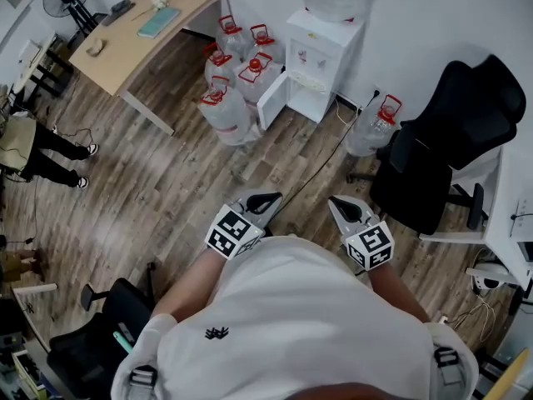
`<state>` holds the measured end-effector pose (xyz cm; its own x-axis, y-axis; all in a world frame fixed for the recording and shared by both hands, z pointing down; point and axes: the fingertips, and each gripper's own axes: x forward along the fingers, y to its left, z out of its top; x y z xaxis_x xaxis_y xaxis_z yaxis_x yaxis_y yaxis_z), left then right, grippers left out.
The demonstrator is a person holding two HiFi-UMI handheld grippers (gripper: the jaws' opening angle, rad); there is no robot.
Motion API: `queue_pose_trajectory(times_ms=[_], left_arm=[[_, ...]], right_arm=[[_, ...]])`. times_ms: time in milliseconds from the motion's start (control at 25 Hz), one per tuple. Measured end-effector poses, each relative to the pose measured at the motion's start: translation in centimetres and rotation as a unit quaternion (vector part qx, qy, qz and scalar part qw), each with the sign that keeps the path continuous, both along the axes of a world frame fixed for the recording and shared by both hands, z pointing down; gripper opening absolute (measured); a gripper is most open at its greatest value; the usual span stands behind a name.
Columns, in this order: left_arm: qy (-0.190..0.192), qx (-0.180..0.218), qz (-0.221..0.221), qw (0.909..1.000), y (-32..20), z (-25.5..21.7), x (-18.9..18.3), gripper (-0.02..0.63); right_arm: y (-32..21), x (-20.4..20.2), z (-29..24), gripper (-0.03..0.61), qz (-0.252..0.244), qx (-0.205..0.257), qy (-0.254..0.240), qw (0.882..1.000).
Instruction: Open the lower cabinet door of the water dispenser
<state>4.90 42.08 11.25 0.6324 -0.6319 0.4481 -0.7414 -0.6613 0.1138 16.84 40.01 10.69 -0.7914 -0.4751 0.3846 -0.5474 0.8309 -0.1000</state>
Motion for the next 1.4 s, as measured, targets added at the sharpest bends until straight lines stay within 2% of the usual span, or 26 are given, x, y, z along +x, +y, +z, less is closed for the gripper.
queue_pose_trajectory(times_ms=[640, 1400], left_arm=[[-0.005, 0.004, 0.018, 0.9998, 1.0, -0.4, 2.5, 0.055], [-0.019, -0.007, 0.028, 0.9994, 2.8, 0.0, 3.4, 0.055]], right_arm=[[1.3, 2.1, -0.5, 0.002, 0.0, -0.002, -0.01, 1.0], [3.5, 2.9, 0.3, 0.002, 0.007, -0.01, -0.025, 1.0]])
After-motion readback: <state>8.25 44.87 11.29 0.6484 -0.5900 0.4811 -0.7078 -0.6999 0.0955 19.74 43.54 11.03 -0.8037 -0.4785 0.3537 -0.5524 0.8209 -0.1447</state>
